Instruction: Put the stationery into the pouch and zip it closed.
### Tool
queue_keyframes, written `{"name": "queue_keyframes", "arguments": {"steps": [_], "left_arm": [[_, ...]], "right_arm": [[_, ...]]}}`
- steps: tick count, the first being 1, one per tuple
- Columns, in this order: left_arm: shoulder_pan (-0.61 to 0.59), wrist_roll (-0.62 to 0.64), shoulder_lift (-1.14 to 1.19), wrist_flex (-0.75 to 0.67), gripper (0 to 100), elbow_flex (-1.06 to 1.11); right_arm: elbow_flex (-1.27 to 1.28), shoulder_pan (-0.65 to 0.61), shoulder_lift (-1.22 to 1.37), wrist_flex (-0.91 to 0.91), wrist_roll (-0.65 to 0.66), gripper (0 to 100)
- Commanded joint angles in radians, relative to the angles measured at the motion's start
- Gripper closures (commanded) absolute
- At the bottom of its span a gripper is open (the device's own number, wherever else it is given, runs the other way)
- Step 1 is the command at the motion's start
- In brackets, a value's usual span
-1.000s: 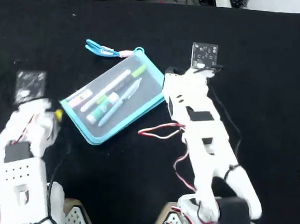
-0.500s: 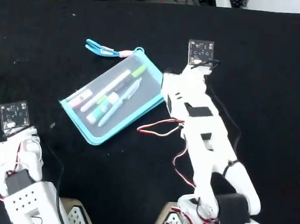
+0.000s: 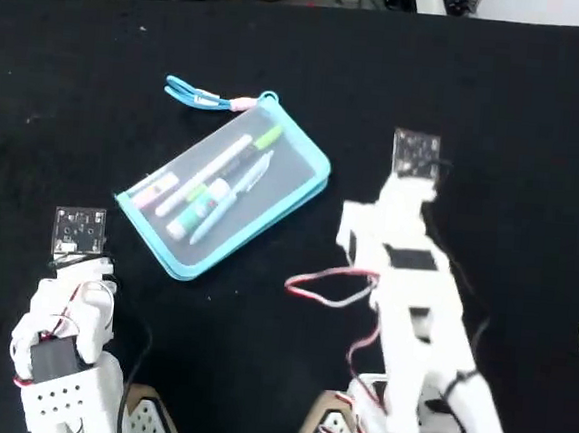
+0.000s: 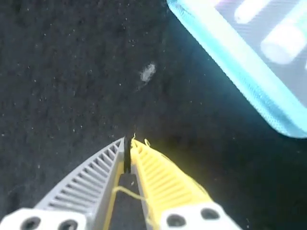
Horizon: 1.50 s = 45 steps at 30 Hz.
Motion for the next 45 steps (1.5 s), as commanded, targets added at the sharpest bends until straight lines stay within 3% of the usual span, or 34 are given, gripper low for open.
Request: {"name": "queue_keyframes", "arguments": {"steps": [1, 6, 13, 19, 28, 37, 45], "left_arm": [[0.016, -0.003, -0.006, 0.009, 97, 0.005], [0.021, -0.003, -0.006, 0.012, 97, 0.007], [0.021, -0.003, -0.006, 0.014, 97, 0.010], [0.021, -0.003, -0.006, 0.014, 97, 0.012], [0.021, -0.003, -0.006, 0.014, 97, 0.012], [0.024, -0.003, -0.006, 0.014, 97, 0.012], [0.295, -0.005, -0.005, 0.012, 97, 0.033]], "right_arm": [[0.091, 0.035, -0.156, 0.006, 0.002, 98.3], [0.222, 0.103, -0.332, 0.006, 0.018, 98.3], [0.383, 0.147, -0.518, 0.006, 0.181, 98.3], [0.490, 0.218, -0.674, 0.025, 0.183, 98.3], [0.489, 0.209, -1.017, 0.516, 0.183, 98.3], [0.527, 0.203, -1.307, 0.743, 0.187, 98.3], [0.527, 0.094, -1.285, 0.792, 0.183, 98.4]]}}
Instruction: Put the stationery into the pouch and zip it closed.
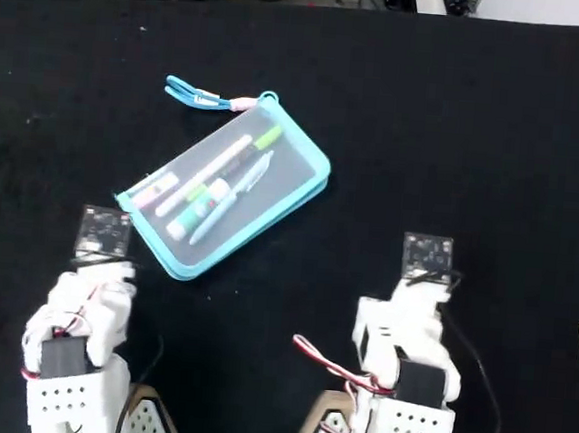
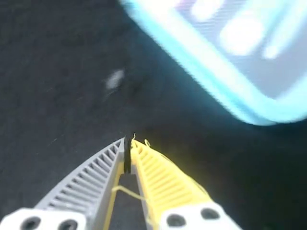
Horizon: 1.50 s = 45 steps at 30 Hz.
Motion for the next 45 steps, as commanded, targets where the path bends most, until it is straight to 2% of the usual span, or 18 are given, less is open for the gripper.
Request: {"name": "queue_keyframes", "arguments": {"steps": [1, 5, 11, 14, 16, 19, 22, 30, 34, 36, 41, 45], "left_arm": [[0.137, -0.005, -0.003, 0.005, 97, 0.031], [0.202, -0.009, -0.005, 0.084, 97, 0.031], [0.206, 0.021, -0.005, 0.044, 97, 0.030], [0.199, 0.222, -0.005, -0.014, 97, 0.030], [0.200, 0.377, -0.005, -0.005, 97, 0.030], [0.200, 0.508, -0.003, 0.026, 97, 0.030], [0.193, 0.509, -0.002, 0.054, 97, 0.031], [-0.004, 0.506, 0.000, 0.054, 97, 0.031], [-0.038, 0.324, -0.005, 0.044, 97, 0.031], [-0.035, 0.272, -0.005, 0.046, 97, 0.030], [-0.044, 0.367, 0.000, 0.069, 97, 0.030], [-0.044, 0.373, -0.003, 0.074, 97, 0.030]], "right_arm": [[-0.005, -0.078, -0.081, 0.018, 0.006, 98.4], [-0.005, -0.095, -0.081, 0.018, 0.008, 98.6], [-0.005, -0.101, -0.081, 0.018, 0.008, 98.4], [-0.004, -0.137, -0.082, 0.008, 0.006, 98.4], [-0.004, -0.164, -0.081, 0.011, 0.006, 98.4], [-0.004, -0.172, -0.081, 0.011, 0.006, 98.3], [-0.004, -0.170, -0.077, 0.014, 0.006, 98.3], [-0.004, -0.170, -0.081, 0.018, 0.009, 98.4], [-0.004, -0.170, -0.081, 0.018, 0.009, 98.4], [-0.004, -0.170, -0.081, 0.018, 0.009, 98.4], [-0.004, -0.169, -0.082, 0.020, 0.009, 98.4], [-0.004, -0.169, -0.082, 0.020, 0.011, 98.4]]}}
